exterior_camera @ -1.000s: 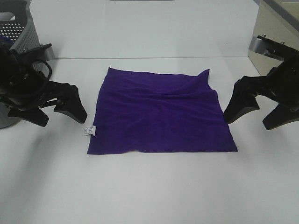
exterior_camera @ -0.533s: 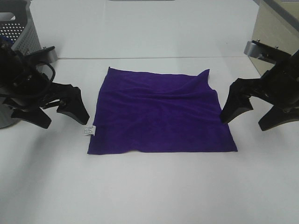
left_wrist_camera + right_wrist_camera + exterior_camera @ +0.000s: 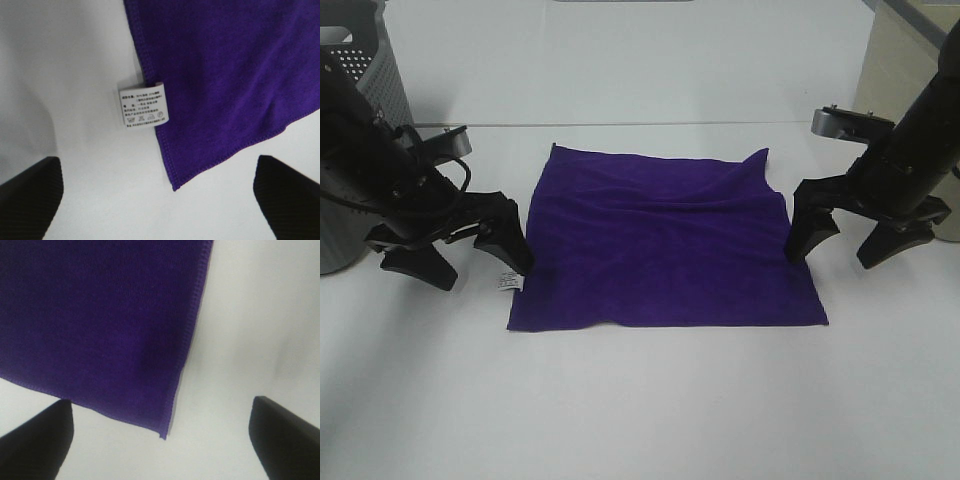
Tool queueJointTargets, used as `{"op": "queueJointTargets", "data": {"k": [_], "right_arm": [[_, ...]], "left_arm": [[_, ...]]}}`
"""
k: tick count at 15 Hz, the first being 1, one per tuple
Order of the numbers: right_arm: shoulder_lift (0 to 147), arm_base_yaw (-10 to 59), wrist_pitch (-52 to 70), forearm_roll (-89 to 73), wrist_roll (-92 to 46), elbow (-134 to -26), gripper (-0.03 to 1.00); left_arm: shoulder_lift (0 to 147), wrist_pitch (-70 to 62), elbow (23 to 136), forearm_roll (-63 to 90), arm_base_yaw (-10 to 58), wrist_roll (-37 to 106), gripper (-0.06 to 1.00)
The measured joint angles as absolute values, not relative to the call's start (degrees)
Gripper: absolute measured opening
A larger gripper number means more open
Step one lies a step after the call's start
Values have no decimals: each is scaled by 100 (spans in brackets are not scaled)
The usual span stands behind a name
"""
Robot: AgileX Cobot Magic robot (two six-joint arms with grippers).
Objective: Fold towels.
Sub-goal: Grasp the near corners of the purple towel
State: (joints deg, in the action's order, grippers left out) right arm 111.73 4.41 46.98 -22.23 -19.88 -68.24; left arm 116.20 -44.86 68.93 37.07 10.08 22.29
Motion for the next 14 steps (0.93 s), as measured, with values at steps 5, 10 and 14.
{"op": "queueJointTargets", "data": {"k": [5, 10, 14], "right_arm": [[11763, 441, 4618, -2223, -1988, -6973, 89], [11946, 435, 4675, -2229, -1988, -7082, 87], [11969, 424, 4721, -2246, -1988, -7110, 86]], "left_arm": [[12095, -4607, 7208, 3867, 1089, 2252, 95], [12193, -4607, 7334, 3965, 1209, 2280, 93], [12193, -4618, 7334, 3965, 1209, 2280, 93]]}}
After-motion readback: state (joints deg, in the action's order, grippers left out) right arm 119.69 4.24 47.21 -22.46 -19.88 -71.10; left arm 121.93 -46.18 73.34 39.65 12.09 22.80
